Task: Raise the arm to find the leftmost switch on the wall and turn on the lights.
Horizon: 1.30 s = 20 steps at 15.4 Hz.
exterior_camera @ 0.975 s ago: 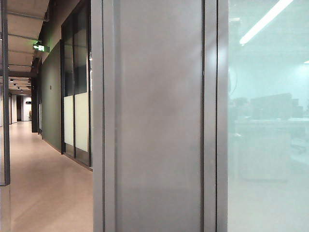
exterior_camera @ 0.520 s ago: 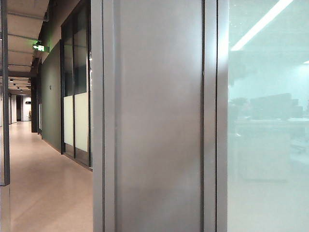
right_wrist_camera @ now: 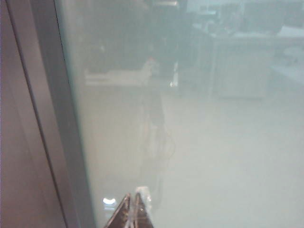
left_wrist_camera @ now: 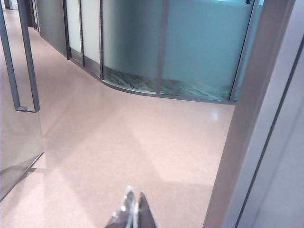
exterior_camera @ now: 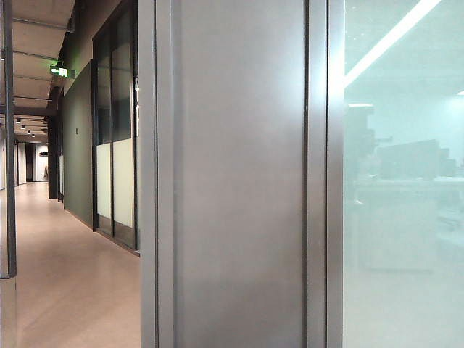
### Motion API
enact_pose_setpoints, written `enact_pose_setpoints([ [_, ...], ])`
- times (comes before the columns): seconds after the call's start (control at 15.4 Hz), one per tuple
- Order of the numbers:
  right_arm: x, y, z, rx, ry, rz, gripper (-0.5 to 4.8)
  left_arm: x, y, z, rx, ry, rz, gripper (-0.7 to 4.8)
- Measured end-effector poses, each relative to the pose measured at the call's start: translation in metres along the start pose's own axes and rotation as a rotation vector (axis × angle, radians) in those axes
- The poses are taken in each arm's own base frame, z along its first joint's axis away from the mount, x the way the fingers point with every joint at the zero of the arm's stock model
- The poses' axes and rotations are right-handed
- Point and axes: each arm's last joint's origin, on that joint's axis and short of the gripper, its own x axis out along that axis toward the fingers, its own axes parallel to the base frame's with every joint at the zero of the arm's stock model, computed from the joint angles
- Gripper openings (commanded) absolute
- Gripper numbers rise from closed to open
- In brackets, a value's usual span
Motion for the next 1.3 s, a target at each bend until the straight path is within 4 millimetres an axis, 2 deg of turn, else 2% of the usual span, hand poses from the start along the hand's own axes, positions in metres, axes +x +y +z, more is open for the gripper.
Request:
enact_pose_setpoints([
  [0.19,0.0023,0.0027,-0.0113,0.006,0.025,-0.035,-0.01,0.0,0.0,0.0,0.0,0.0,0.0,-0.05],
  [1.3,0.0023,0.0039,-0.01,0.005,0.012,-0.024,-0.01,0.0,0.0,0.0,0.0,0.0,0.0,-0.05],
])
